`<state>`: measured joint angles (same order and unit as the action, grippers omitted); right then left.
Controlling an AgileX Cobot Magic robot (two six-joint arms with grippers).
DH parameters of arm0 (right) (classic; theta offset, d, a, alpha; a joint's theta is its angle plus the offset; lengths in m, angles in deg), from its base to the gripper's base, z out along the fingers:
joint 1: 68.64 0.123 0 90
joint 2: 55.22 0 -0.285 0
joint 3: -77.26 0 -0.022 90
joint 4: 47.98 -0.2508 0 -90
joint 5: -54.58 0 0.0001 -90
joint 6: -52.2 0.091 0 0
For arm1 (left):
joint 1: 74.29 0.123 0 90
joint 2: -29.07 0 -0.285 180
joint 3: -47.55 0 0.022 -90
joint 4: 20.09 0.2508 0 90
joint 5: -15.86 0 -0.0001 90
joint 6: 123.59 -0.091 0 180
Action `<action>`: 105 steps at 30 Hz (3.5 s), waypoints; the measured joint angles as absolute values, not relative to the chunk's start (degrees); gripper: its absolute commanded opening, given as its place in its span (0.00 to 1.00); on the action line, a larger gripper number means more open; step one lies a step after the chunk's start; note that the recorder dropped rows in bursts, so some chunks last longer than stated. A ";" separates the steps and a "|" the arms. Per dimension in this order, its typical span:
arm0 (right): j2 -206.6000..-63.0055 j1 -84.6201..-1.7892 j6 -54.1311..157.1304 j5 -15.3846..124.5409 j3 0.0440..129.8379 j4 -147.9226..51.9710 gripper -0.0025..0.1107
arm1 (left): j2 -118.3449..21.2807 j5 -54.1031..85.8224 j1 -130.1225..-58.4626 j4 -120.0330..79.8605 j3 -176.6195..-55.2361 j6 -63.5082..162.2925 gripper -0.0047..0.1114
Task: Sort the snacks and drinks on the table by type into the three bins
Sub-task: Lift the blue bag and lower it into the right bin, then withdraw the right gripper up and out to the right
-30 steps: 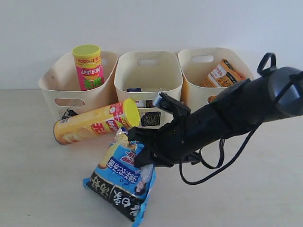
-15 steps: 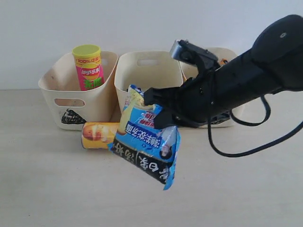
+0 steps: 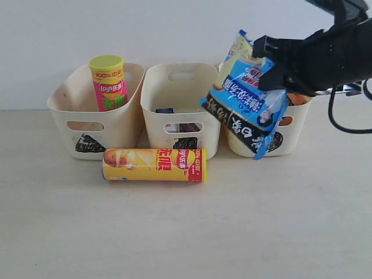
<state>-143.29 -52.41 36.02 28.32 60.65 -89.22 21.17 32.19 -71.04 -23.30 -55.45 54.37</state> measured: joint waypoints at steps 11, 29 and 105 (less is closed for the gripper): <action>-141.78 -54.58 36.43 38.97 63.92 -88.21 0.02 | 21.17 32.19 -71.04 -23.30 -55.45 54.37 0.07; -163.18 -54.82 37.78 63.59 70.12 -87.82 0.02 | 21.17 32.19 -71.04 -23.30 -55.45 54.37 0.07; -85.09 -50.42 28.29 57.13 13.65 -86.91 0.02 | 21.17 10.26 -71.04 -49.22 -55.45 71.13 0.07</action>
<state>-85.09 -50.42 28.29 57.13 13.65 -86.91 21.17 10.26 -71.04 -49.22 -55.45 71.13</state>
